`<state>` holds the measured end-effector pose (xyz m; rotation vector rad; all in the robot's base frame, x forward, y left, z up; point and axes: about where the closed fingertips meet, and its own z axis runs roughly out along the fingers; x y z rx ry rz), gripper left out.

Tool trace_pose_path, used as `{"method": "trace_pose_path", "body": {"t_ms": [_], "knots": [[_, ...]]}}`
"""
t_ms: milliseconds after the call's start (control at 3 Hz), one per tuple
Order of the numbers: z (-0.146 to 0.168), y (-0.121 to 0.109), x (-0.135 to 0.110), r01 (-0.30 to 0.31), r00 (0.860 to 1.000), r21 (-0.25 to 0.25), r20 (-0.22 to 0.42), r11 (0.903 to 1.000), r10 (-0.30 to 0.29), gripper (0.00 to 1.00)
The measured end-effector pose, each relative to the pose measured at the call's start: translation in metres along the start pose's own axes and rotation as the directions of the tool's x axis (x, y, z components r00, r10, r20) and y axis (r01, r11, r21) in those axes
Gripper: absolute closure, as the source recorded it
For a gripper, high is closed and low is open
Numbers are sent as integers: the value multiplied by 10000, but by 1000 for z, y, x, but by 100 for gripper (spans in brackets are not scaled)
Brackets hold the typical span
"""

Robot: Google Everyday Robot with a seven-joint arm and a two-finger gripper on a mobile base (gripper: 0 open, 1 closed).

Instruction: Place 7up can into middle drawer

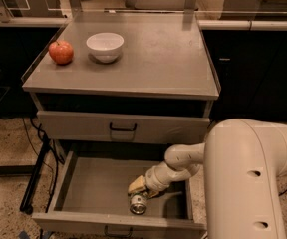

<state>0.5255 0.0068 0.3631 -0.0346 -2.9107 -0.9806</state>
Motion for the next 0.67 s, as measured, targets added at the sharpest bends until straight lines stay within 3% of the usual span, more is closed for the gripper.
{"method": "trace_pose_path", "body": {"t_ms": [333, 667], "knots": [[0, 0, 0, 1, 10000, -1, -5, 10000, -1, 0], [0, 0, 0, 1, 10000, -1, -5, 10000, -1, 0]]}}
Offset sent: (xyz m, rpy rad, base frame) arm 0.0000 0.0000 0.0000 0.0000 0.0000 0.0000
